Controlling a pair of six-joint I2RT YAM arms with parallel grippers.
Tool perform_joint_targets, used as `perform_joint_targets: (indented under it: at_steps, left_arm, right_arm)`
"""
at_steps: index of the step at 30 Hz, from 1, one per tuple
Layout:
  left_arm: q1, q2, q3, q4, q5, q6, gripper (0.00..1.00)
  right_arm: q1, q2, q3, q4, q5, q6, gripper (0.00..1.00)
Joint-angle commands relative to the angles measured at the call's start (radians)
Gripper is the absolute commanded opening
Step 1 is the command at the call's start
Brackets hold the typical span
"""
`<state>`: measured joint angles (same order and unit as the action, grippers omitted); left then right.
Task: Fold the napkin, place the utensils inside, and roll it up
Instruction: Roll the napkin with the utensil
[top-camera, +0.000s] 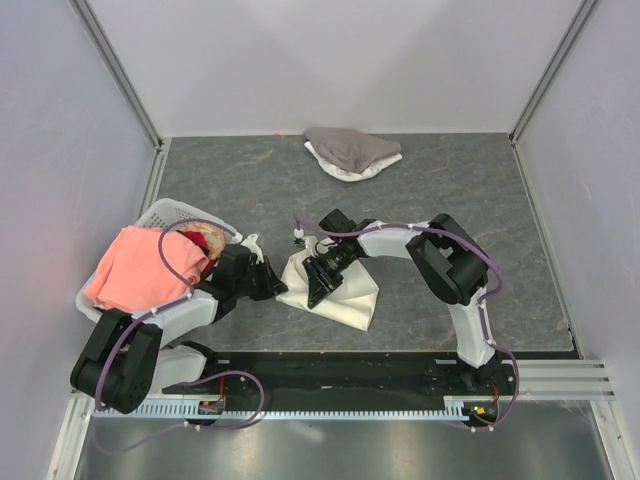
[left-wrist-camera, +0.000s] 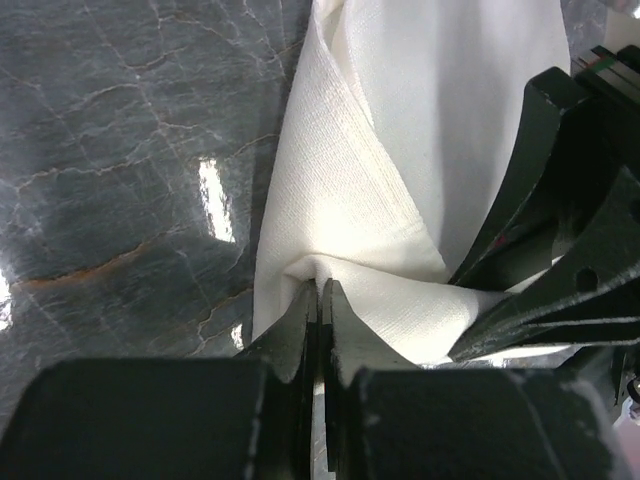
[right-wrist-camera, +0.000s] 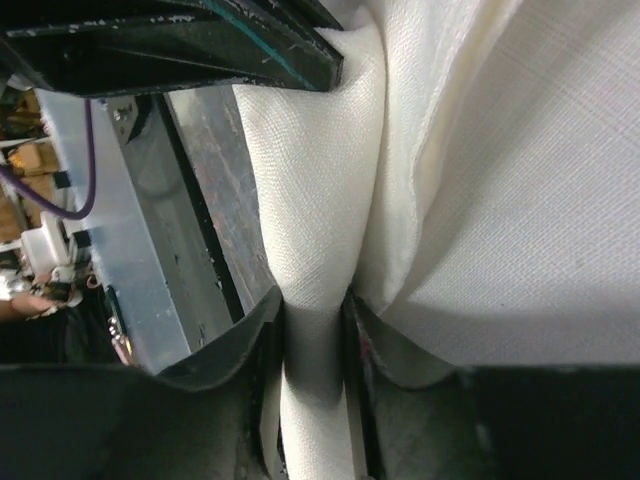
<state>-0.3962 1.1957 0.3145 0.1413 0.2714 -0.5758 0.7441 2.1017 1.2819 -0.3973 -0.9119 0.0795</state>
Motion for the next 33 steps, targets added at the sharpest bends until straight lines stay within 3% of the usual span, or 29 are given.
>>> perform_joint_targets:
  at_steps: [1,6,9,13,14,17,21,33]
  left_arm:
    - [-0.001,0.042,0.064,-0.063,-0.043,-0.009,0.02]
    - [-0.001,0.105,0.12,-0.159,-0.02,-0.006,0.02]
    - [0.0,0.119,0.141,-0.201,-0.021,-0.002,0.02]
    - [-0.001,0.133,0.169,-0.249,-0.023,-0.004,0.02]
    - [-0.001,0.137,0.184,-0.261,-0.023,-0.002,0.02]
    - [0.0,0.151,0.213,-0.299,-0.009,0.002,0.02]
    - [0.002,0.165,0.235,-0.319,0.012,0.016,0.02]
    - [0.003,0.173,0.248,-0.336,0.023,0.027,0.02]
  right_arm:
    - [0.005,-0.063,-0.015,-0.064,0.191,-0.038,0.42]
    - [0.021,-0.218,-0.041,-0.064,0.257,-0.06,0.55]
    - [0.049,-0.31,-0.059,-0.067,0.396,-0.07,0.59]
    - [0.15,-0.413,-0.096,-0.042,0.649,-0.133,0.62]
    - [0.184,-0.44,-0.116,-0.032,0.789,-0.158,0.63]
    - [0.313,-0.468,-0.166,0.017,1.021,-0.185,0.64]
    - [0.437,-0.474,-0.24,0.112,1.223,-0.207,0.65]
    - [0.5,-0.378,-0.277,0.219,1.245,-0.254,0.66]
